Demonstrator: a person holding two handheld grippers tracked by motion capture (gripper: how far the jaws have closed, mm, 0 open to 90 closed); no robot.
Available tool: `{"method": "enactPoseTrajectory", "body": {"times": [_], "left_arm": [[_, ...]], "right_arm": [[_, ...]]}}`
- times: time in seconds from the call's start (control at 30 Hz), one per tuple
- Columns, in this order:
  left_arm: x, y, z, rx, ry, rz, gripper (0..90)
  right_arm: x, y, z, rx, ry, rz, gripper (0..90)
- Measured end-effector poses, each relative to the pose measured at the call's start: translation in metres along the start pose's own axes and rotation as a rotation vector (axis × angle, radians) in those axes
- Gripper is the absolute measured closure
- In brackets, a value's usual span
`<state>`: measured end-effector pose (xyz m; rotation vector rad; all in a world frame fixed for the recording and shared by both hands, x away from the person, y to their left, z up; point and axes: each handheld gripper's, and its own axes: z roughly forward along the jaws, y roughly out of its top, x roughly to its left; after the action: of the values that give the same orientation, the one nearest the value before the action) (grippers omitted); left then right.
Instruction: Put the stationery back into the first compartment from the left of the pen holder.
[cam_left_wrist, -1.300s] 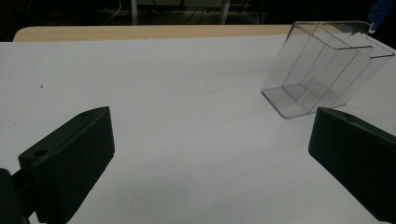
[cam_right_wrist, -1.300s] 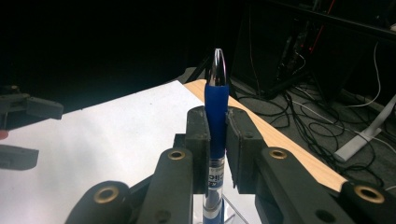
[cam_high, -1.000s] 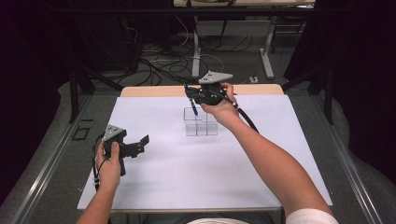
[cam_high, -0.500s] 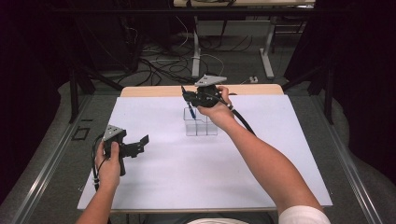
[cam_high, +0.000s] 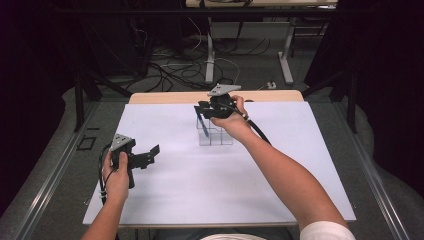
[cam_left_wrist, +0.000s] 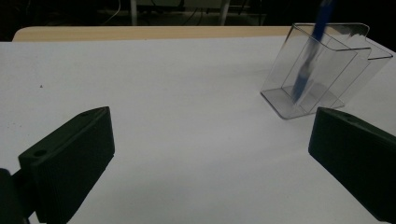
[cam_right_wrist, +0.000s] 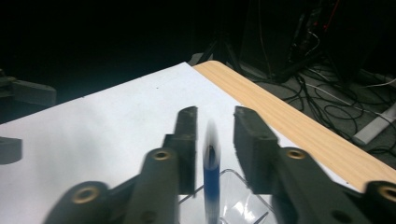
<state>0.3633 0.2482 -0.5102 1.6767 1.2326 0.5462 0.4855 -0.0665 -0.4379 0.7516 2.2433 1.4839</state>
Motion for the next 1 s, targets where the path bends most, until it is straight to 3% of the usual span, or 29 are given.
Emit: {"method": "enactPoseTrajectory", "body": {"times": [0.2, 0.37, 0.5, 0.67, 0.73, 0.83, 0.9, 1.0], "left_arm": [[-0.001, 0.000, 0.000, 0.000, 0.000, 0.005, 0.1], [-0.001, 0.000, 0.000, 0.003, 0.000, 0.003, 0.1], [-0.002, 0.000, 0.001, 0.003, 0.000, 0.009, 0.1], [-0.003, -0.001, 0.001, 0.009, -0.001, 0.010, 0.1], [-0.003, -0.001, 0.001, 0.007, -0.002, 0.010, 0.1], [-0.004, -0.001, 0.001, 0.010, -0.003, 0.013, 0.1], [-0.005, -0.001, 0.002, 0.007, -0.003, 0.015, 0.1], [-0.004, -0.001, 0.002, 0.010, -0.004, 0.015, 0.1]], "right_arm": [[0.007, 0.000, -0.007, 0.010, 0.013, -0.032, 49.8], [0.017, -0.006, -0.020, 0.012, 0.031, -0.050, 42.9], [0.025, -0.012, -0.031, 0.016, 0.041, -0.065, 40.3], [0.035, -0.018, -0.047, 0.030, 0.018, -0.080, 36.3], [0.040, -0.022, -0.052, 0.060, -0.001, -0.115, 36.0], [0.043, -0.030, -0.058, 0.087, 0.014, -0.105, 36.6], [0.044, -0.035, -0.063, 0.085, 0.004, -0.126, 36.1], [0.043, -0.044, -0.070, 0.110, 0.011, -0.084, 35.4]]}}
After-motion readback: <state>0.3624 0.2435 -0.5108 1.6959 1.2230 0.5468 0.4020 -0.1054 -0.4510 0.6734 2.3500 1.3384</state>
